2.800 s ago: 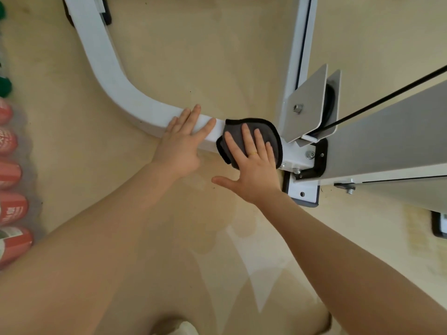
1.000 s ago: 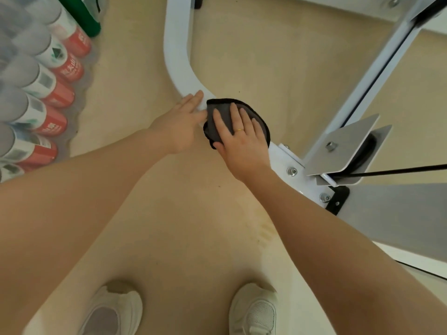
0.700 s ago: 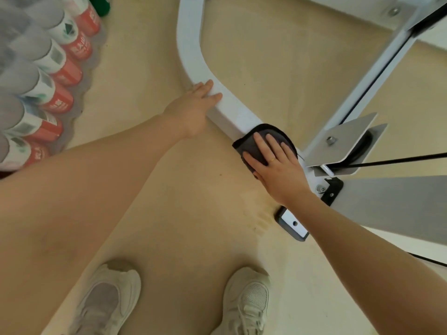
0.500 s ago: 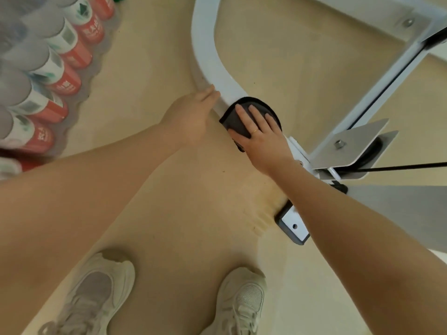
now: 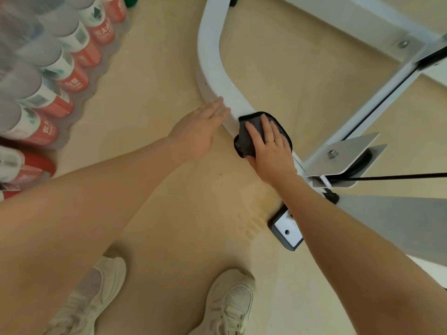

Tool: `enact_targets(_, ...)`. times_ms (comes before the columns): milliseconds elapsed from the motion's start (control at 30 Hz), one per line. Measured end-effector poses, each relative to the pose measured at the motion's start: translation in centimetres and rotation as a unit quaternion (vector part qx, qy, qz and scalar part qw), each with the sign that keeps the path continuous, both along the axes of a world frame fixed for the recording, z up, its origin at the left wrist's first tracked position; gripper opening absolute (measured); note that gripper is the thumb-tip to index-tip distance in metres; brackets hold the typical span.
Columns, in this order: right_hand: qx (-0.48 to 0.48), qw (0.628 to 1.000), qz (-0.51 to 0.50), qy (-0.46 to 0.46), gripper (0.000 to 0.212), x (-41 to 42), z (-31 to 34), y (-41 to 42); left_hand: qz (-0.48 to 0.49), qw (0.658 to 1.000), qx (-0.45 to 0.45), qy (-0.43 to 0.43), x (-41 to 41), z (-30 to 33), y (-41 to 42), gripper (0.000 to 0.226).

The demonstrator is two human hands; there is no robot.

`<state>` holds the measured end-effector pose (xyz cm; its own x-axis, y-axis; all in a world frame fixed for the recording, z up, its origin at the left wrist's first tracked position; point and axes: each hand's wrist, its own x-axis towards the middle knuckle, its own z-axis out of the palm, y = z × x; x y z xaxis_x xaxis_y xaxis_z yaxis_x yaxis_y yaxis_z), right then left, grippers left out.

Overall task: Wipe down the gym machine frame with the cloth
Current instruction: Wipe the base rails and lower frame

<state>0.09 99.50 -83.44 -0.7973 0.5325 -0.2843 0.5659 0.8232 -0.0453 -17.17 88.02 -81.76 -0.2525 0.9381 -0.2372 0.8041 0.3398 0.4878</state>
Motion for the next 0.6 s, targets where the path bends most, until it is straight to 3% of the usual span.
enact_targets(167, -0.075, 0.996, -0.054, 0.017, 0.079, -3.2, -0.1, 1.7, -0.006, 0.996, -0.028, 0.089, 0.2, 0.0, 1.4, 0.074)
enact_targets(333, 0.009, 0.996, -0.086, 0.027, 0.073, 0.6, 0.2, 0.0, -0.024, 0.99, -0.077, 0.114, 0.5, 0.1, 3.3, 0.075)
enact_targets(533, 0.026, 0.999, -0.044, -0.008, 0.072, -1.2, 0.1, 0.3, -0.012, 0.994, -0.097, 0.041, 0.5, 0.1, 3.7, 0.077)
enact_targets(600, 0.0, 0.999, -0.034, 0.002, 0.074, -3.8, -0.1, 0.6, -0.031, 0.992, -0.104, 0.066, -0.1, 0.3, 3.6, 0.074)
